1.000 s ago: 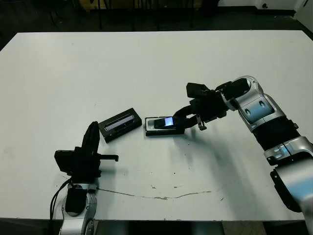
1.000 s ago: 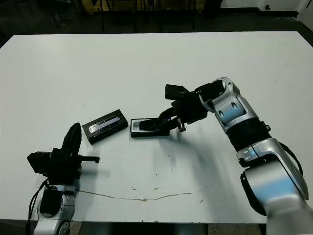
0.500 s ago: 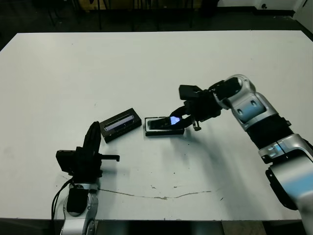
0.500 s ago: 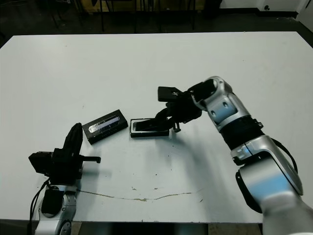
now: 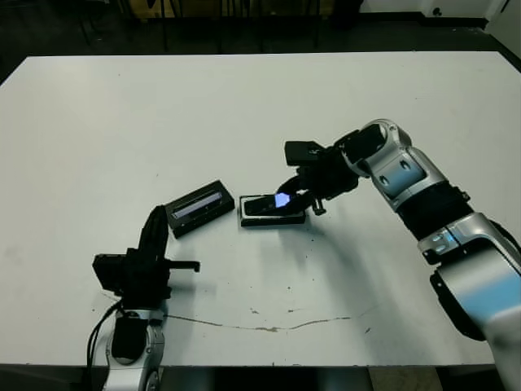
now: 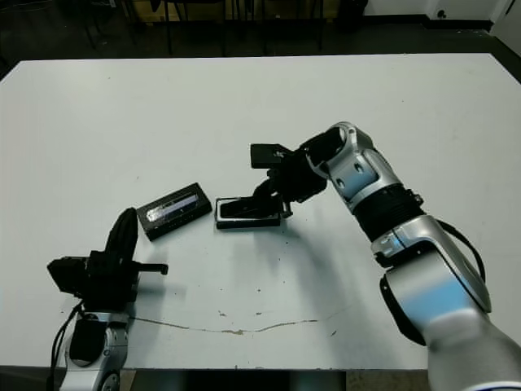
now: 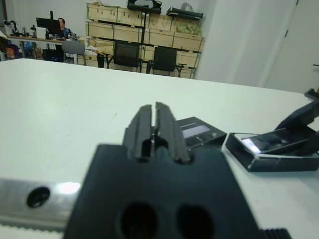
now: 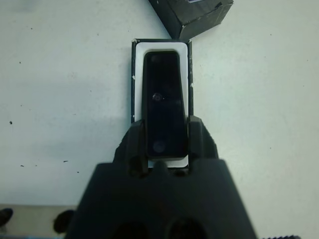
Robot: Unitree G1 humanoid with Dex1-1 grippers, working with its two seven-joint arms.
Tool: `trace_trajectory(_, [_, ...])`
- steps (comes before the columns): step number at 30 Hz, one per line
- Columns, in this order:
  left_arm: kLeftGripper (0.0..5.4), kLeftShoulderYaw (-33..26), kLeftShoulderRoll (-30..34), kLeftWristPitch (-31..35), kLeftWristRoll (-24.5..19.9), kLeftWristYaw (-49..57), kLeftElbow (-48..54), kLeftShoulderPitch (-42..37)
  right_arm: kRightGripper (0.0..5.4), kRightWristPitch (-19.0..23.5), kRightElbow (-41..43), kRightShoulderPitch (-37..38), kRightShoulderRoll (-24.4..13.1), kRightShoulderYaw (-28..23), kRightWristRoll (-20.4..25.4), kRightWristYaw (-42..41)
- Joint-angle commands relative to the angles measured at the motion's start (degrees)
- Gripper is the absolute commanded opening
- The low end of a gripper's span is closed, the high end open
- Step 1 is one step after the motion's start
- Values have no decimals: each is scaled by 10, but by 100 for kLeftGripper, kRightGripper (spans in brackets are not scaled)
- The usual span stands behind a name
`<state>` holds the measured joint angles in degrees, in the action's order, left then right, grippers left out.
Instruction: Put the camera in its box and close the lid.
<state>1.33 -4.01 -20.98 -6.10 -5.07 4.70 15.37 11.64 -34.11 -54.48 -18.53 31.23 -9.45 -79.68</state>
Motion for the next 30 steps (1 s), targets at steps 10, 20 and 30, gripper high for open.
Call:
trace_trajectory(10, [0, -3, 1, 14, -5, 0, -4, 9, 222, -170, -7, -8, -57, -12, 6, -67])
trace_trajectory(20, [0, -5, 4, 8, -7, -3, -10, 6, 392, -116, 96, 19, -119, -78, 11, -5])
trace_trajectory(30, [0, -4, 3, 12, -8, -4, -6, 7, 539, -15, 216, 105, -131, -185, 79, 108])
